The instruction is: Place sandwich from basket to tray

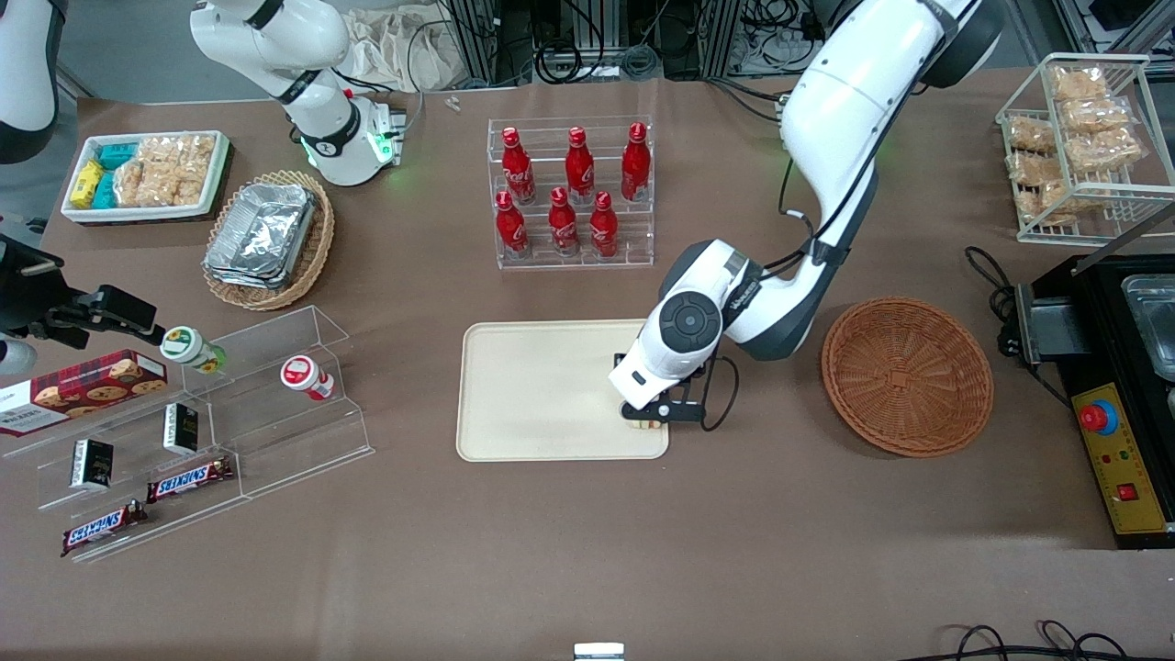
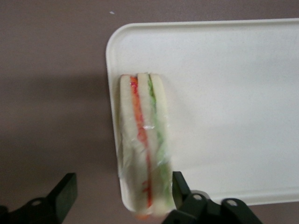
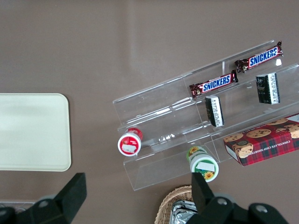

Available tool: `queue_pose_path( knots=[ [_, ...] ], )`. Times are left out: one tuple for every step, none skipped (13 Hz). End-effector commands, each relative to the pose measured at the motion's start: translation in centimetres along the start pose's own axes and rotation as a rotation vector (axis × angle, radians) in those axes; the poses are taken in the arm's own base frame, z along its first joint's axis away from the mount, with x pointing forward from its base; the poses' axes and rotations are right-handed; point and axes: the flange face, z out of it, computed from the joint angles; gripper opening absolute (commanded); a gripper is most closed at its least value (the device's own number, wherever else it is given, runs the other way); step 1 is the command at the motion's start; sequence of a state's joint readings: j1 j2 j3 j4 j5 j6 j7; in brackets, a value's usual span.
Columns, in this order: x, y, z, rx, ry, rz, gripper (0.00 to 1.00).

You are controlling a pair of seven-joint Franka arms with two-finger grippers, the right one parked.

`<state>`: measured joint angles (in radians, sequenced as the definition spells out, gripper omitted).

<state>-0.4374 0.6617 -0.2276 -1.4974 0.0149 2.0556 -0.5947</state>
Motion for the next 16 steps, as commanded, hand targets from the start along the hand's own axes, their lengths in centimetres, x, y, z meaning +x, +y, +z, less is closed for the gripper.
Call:
queue_pose_path(
  knots=[
    [-0.9,-3.6,-7.2,0.048,-0.022,-0.004,0.99],
    [-1.0,-5.7,-9.5,0.06,-0.036,0.011,0.99],
    [-1.4,-7.5,-12.1,0.071,-0.047,0.018,0.99],
    [-1.7,-9.7,-14.3,0.083,-0.063,0.026,0.99],
    [-2.1,-11.7,-16.6,0.091,-0.074,0.035,0.99],
    [-2.4,-14.2,-18.6,0.094,-0.082,0.04,0.99],
    [-2.7,-16.5,-20.5,0.096,-0.085,0.05,0.99],
    [-3.1,-18.8,-22.5,0.094,-0.08,0.068,0.99],
    [-3.6,-21.5,-24.5,0.093,-0.083,0.082,0.99],
    [-4.1,-23.8,-26.2,0.096,-0.078,0.08,1.0],
    [-4.4,-25.8,-27.7,0.099,-0.06,0.067,1.0],
    [-4.9,-27.1,-29.0,0.103,-0.044,0.062,1.0],
    [-5.3,-28.9,-30.2,0.12,-0.031,0.052,1.0],
    [-5.6,-30.5,-31.2,0.122,-0.018,0.053,1.0],
    [-6.1,-31.2,-32.5,0.122,0.005,0.052,1.0],
    [-6.4,-32.3,-33.6,0.119,0.027,0.029,1.0]
  ],
)
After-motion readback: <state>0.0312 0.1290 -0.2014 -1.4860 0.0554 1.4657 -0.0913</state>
